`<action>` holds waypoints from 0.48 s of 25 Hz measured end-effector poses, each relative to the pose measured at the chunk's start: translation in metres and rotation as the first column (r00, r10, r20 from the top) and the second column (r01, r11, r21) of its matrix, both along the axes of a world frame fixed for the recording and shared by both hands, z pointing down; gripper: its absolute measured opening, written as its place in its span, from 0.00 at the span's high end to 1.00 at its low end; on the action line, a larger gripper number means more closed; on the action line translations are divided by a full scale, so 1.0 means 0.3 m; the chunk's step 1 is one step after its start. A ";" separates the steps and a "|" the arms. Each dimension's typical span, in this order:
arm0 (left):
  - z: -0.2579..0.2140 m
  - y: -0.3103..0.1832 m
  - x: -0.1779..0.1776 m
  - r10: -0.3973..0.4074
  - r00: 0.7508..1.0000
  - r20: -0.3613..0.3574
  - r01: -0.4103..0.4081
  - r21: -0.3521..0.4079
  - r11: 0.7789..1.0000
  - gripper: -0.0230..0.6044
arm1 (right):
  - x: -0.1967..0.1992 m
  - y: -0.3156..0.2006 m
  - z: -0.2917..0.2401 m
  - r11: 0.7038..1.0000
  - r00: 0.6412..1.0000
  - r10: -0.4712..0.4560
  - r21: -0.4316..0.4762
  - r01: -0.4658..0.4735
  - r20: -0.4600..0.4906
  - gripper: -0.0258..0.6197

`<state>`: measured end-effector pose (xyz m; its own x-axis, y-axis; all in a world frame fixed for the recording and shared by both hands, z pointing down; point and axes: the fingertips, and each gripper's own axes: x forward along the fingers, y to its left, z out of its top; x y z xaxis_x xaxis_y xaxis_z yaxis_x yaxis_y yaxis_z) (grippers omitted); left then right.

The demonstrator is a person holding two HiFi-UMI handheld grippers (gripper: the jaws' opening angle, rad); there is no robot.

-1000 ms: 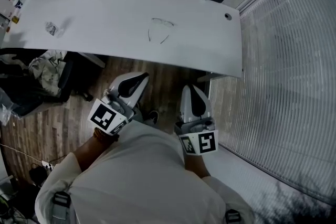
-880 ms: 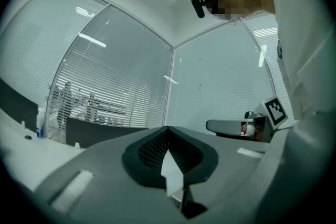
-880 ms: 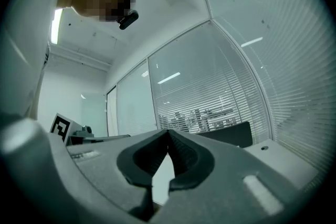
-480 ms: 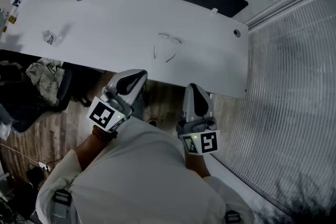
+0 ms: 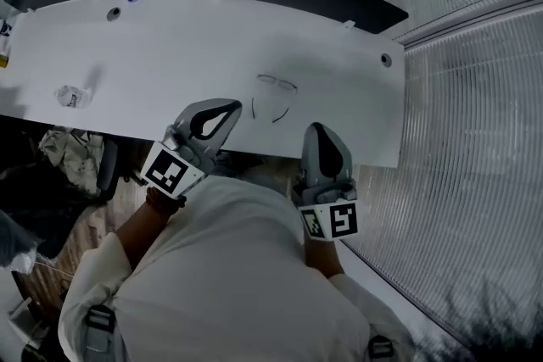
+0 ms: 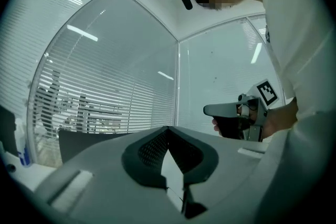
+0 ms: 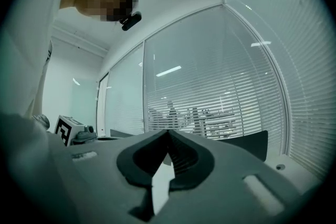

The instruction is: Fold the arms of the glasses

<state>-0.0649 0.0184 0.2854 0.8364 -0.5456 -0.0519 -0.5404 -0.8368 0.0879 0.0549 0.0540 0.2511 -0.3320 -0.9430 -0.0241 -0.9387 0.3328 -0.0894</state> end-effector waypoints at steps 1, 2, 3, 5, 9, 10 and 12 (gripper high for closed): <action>0.020 -0.017 0.010 0.017 0.999 0.027 -0.017 0.001 1.000 0.96 | 0.007 -0.019 0.009 1.000 1.000 -0.001 -0.004 0.000 -0.007 0.96; 0.046 -0.036 0.023 0.038 0.997 0.064 -0.038 0.002 0.999 0.96 | 0.016 -0.040 0.019 1.000 1.000 -0.001 -0.009 0.001 -0.015 0.96; 0.078 -0.056 0.037 0.061 0.993 0.105 -0.061 -0.001 0.998 0.96 | 0.026 -0.060 0.030 1.000 1.000 -0.001 -0.014 0.001 -0.026 0.96; 0.162 -0.108 0.074 0.111 0.974 0.199 -0.112 -0.006 0.994 0.96 | 0.048 -0.091 0.060 1.000 0.998 -0.009 -0.030 0.007 -0.067 0.96; 0.430 -0.245 0.188 0.251 0.845 0.472 -0.262 -0.043 0.964 0.72 | 0.102 -0.144 0.178 0.994 0.985 -0.056 -0.100 0.040 -0.166 0.96; 0.516 -0.277 0.219 0.295 0.785 0.544 -0.302 -0.079 0.950 0.70 | 0.118 -0.157 0.218 0.991 0.980 -0.071 -0.127 0.047 -0.186 0.96; 0.689 -0.323 0.275 0.384 0.643 0.663 -0.377 -0.162 0.912 0.68 | 0.151 -0.175 0.313 0.979 0.968 -0.100 -0.196 0.055 -0.232 0.96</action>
<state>0.0177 -0.0784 0.4920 0.7778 -0.1690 0.6053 -0.0905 -0.9832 -0.1582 0.1002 0.0013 0.3451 -0.3789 -0.8942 0.2383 -0.9121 0.4044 0.0672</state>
